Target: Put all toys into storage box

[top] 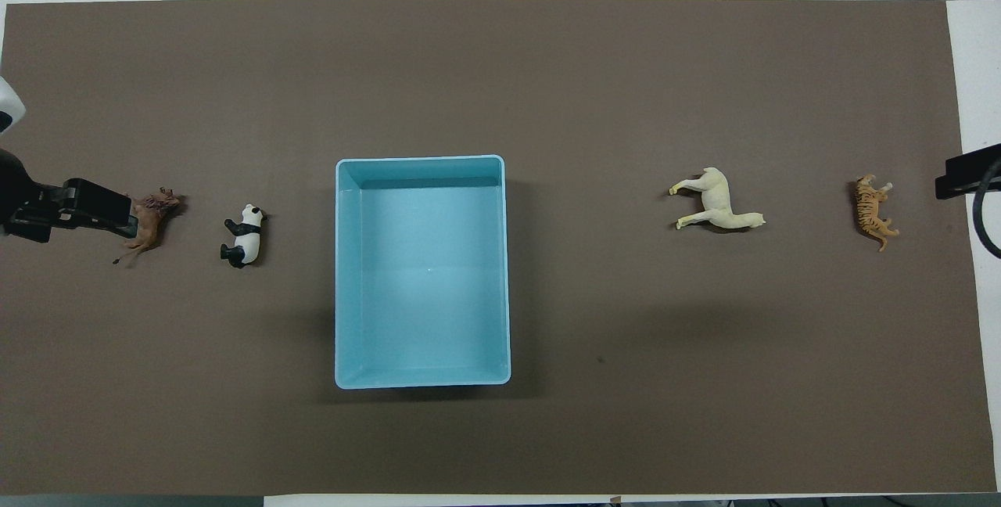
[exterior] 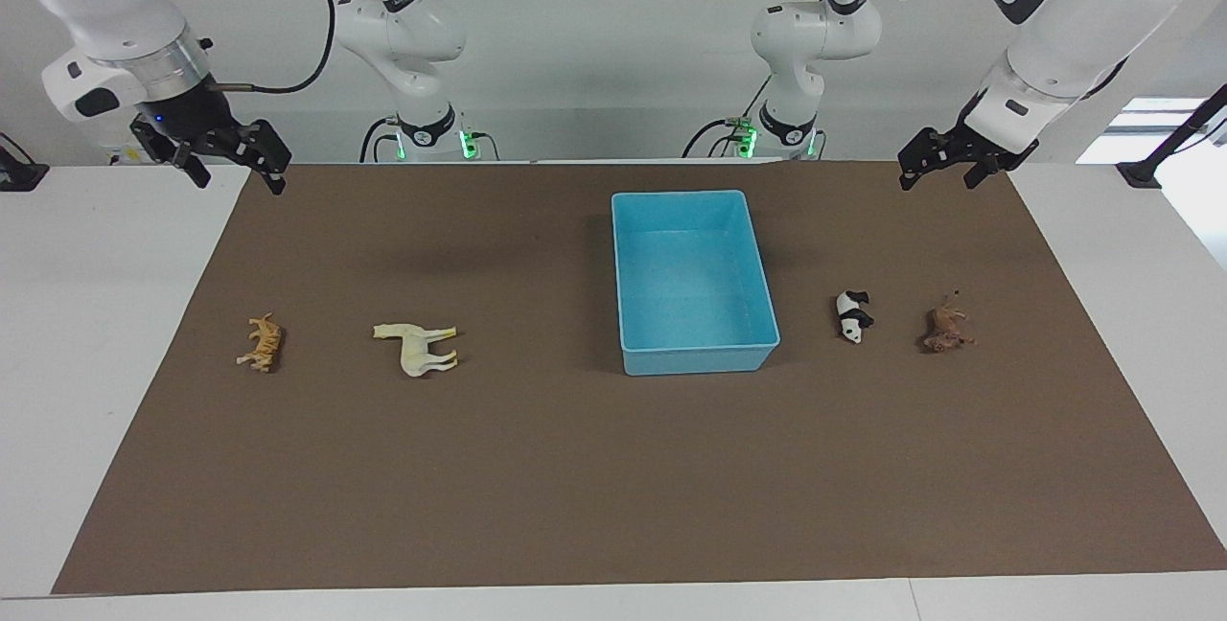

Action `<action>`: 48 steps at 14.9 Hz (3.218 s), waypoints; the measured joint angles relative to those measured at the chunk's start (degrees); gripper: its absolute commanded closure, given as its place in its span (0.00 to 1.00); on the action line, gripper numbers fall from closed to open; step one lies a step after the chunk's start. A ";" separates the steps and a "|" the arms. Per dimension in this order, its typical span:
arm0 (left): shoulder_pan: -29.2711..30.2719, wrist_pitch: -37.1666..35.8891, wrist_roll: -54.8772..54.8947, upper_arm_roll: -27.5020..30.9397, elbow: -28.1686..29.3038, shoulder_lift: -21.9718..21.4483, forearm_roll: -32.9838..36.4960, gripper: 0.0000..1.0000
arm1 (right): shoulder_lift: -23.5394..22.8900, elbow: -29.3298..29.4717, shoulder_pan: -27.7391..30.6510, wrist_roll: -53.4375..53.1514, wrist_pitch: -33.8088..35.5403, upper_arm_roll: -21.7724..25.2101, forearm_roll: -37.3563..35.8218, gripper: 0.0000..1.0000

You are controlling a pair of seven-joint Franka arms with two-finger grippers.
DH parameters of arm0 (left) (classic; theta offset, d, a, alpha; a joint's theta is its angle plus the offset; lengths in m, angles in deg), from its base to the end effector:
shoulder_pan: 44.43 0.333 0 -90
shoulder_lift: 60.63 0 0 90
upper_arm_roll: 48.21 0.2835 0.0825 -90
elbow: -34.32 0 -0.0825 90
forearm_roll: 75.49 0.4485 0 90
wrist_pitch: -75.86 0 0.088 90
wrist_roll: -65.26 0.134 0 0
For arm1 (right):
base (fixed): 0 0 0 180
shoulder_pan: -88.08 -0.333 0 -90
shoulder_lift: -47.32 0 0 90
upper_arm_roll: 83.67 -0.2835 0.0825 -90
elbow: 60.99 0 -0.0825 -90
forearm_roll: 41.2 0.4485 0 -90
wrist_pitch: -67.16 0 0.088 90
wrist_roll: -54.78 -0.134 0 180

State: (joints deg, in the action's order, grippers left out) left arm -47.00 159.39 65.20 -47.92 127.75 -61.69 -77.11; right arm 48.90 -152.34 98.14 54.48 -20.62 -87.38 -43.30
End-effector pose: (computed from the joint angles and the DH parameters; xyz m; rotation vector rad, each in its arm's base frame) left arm 0.5945 -0.0277 0.5360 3.1064 -0.0618 -0.2410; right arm 0.6019 -0.0716 0.5661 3.0992 -0.1814 -0.0571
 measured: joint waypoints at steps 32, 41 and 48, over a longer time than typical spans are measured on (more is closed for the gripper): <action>-1.67 49.83 -6.06 -0.35 38.31 1.97 0.75 0.00 | -10.44 -21.58 7.15 12.74 -42.38 0.92 0.00 0.00; -2.45 60.05 -6.05 -0.37 44.46 3.70 0.75 0.03 | -13.41 -28.39 7.64 13.63 -50.54 0.92 0.00 0.00; -2.46 60.71 -6.00 -0.37 43.90 4.62 0.75 0.47 | -13.39 -33.02 9.64 13.63 -55.53 0.94 0.00 0.00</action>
State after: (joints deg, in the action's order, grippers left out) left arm -49.46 220.11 59.20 -48.30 171.65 -57.07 -76.35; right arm 35.52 -185.35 107.78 68.10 -76.15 -86.45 -43.30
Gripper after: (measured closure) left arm 0.273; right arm 0.000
